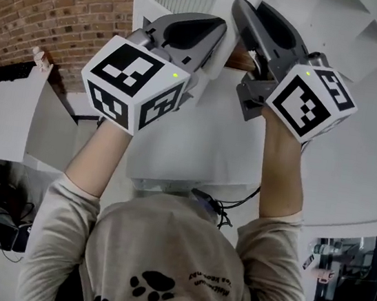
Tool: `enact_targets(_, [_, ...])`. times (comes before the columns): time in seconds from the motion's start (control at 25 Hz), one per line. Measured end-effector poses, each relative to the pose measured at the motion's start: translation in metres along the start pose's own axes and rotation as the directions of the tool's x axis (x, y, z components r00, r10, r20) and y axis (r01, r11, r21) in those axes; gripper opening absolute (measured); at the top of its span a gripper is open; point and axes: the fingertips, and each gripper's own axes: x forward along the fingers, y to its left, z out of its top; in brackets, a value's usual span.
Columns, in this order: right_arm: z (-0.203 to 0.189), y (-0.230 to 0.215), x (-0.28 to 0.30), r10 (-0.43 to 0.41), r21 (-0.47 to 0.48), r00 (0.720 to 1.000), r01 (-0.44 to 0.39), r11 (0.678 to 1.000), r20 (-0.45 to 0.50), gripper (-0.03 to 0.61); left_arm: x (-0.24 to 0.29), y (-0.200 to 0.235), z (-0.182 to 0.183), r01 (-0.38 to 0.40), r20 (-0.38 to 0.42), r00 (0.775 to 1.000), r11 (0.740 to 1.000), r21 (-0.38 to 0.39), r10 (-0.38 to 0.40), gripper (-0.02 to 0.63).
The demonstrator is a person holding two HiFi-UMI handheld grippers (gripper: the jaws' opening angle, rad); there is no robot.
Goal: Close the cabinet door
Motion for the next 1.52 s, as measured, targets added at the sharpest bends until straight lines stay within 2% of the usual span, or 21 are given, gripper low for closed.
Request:
enact_targets(0.28, [-0.005, -0.037, 0.011, 0.117, 0.023, 0.993, -0.118, 0.993, 0.012, 0.087, 0.035, 0.015, -0.014, -0.051, -0.028, 0.998, 0.999, 0.018, 0.052, 0.009])
enact_targets(0.64, [-0.016, -0.087, 0.011, 0.21, 0.061, 0.977, -0.211, 0.976, 0.025, 0.089, 0.081, 0.023, -0.033, -0.122, -0.059, 0.991, 0.992, 0.033, 0.124, 0.008])
enact_targets(0.84, [-0.02, -0.115, 0.028, 0.284, 0.09, 0.958, -0.285, 0.954, 0.025, 0.089, 0.106, 0.041, -0.038, -0.187, -0.066, 0.98, 0.982, 0.029, 0.189, 0.009])
enact_targets(1.52, [-0.039, -0.154, 0.044, 0.435, 0.122, 0.899, -0.437, 0.891, 0.044, 0.092, 0.14, 0.059, -0.06, -0.337, -0.078, 0.936, 0.939, 0.07, 0.342, 0.009])
